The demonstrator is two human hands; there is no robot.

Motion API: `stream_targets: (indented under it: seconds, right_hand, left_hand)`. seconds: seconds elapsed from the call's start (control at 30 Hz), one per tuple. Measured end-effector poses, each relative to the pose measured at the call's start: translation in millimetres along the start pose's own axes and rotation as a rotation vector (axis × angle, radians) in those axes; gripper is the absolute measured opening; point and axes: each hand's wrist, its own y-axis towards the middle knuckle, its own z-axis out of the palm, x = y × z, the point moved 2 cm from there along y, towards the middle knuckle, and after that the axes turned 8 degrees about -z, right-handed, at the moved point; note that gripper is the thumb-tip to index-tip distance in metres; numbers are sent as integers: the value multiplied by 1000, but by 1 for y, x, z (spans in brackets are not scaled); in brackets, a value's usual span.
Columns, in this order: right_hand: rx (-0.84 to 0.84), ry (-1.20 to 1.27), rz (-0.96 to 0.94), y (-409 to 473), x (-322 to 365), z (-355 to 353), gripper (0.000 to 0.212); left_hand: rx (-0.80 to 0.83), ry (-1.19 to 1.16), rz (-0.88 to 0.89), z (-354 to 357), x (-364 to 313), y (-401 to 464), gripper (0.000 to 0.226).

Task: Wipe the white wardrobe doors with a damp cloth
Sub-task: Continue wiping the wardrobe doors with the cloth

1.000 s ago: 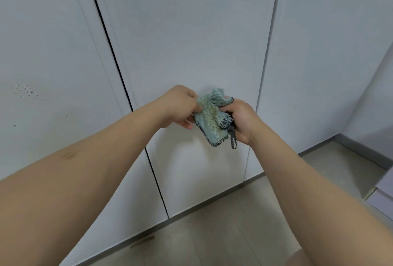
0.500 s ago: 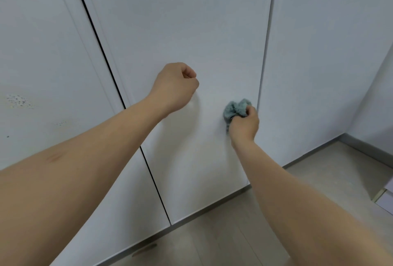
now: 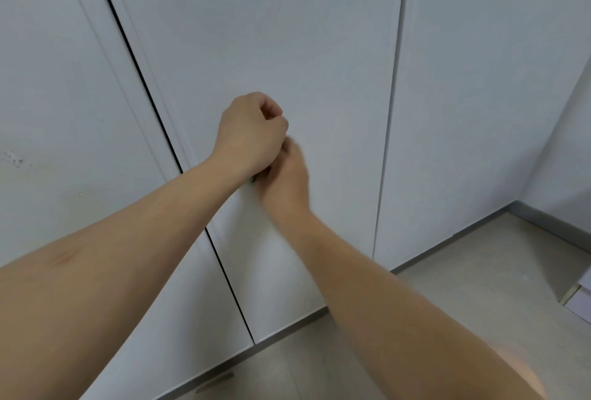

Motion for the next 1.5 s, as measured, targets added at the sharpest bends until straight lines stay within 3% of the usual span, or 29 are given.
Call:
stream_targets:
  seconds: [0.1, 0.17, 0.23, 0.37, 0.57, 0.73, 0.87, 1.03, 1.13, 1.23, 1.4, 1.5]
  right_hand:
    - [-179, -112, 95, 30, -46, -42, 35]
    - [-264, -195, 136, 42, -84, -69, 27]
    - [-345, -292, 319, 39, -119, -88, 24]
    - [-208, -248, 617, -9, -160, -73, 76]
    - [-66, -217, 751, -59, -128, -5, 75]
    - [50, -112, 740, -96, -64, 46, 75]
    - [98, -46, 401, -101, -22, 56, 71]
    - [24, -70, -82, -21, 3, 23, 66]
    - [0, -173, -155, 29, -14, -5, 74]
    - [-7, -300, -277, 25, -25, -1, 69]
    - [231, -448, -665, -64, -54, 49, 54]
    - [543, -551, -837, -101, -90, 39, 53]
  left_hand:
    - [-119, -42, 134, -4, -12, -4, 19]
    - [-135, 0, 218, -8, -14, -4, 23]
    - [-150, 91, 266, -10, -9, -3, 26]
    - [-212, 196, 230, -9, 15, -9, 28]
    - [-164, 218, 342, -6, 37, -21, 32]
    - [-162, 170, 271, -15, 49, -24, 27]
    - [-134, 143, 191, -20, 57, -24, 22]
    - [-166, 121, 168, -29, 57, -23, 22]
    - [-171, 127, 191, -37, 57, -23, 22]
    - [-169, 147, 189, -44, 59, -22, 22]
    - [-137, 188, 151, -43, 61, -25, 26]
    - [-102, 233, 136, -38, 61, -30, 28]
